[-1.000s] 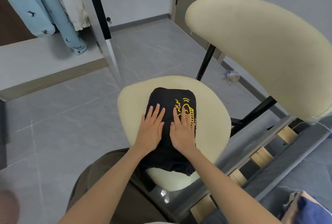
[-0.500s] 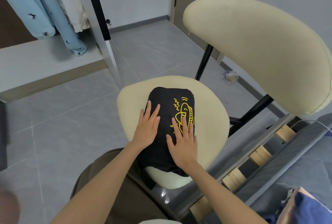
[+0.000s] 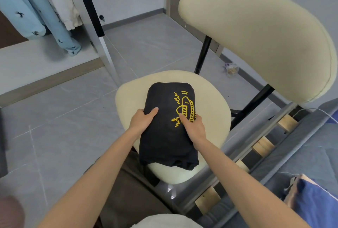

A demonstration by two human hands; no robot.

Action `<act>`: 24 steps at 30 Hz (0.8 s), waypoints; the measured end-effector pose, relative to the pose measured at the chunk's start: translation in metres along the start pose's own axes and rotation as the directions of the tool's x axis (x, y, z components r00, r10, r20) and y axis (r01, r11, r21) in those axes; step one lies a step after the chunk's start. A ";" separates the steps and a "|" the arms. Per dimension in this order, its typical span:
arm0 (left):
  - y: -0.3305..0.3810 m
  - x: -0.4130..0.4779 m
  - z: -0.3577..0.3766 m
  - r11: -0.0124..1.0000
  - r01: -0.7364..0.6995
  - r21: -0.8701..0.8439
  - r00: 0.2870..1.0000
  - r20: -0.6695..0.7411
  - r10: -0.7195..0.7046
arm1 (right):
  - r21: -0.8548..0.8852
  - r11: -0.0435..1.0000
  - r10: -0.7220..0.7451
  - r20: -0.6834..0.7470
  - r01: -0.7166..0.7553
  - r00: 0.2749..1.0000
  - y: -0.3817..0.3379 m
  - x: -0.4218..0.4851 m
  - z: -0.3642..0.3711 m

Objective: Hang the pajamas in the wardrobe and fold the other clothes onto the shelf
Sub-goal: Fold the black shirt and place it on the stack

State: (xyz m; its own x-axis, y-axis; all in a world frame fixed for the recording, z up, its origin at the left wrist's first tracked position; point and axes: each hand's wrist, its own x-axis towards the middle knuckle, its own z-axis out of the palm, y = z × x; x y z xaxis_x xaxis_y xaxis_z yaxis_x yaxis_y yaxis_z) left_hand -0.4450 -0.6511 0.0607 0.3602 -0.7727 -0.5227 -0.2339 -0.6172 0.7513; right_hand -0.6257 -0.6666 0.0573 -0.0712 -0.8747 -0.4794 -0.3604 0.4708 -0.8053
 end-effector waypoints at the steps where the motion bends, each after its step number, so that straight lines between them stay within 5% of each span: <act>1: 0.000 0.001 0.002 1.000 0.017 -0.018 1.000 0.009 -0.017 | -0.006 1.000 0.012 0.007 -0.012 1.000 -0.001 0.003 -0.001; 11: 0.010 -0.018 0.009 0.863 0.320 -0.391 0.927 0.316 -0.200 | -0.090 0.994 -0.067 -0.022 0.065 0.998 -0.014 0.011 -0.021; 16: 0.026 -0.045 0.015 0.761 0.378 -0.527 0.873 0.477 -0.103 | -0.116 0.977 -0.181 -0.014 0.178 0.983 -0.031 -0.003 -0.055; 24: 0.058 -0.116 0.042 0.731 0.377 -0.569 0.830 0.557 0.005 | -0.146 0.954 -0.263 0.025 0.263 0.965 -0.037 -0.048 -0.125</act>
State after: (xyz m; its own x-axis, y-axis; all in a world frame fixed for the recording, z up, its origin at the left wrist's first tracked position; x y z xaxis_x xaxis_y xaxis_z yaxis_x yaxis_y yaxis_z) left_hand -0.5385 -0.6034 0.1475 -0.2057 -0.7276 -0.6545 0.4782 -0.6582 0.5814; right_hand -0.7253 -0.6562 0.1537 0.0494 -0.9644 -0.2598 -0.4978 0.2017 -0.8435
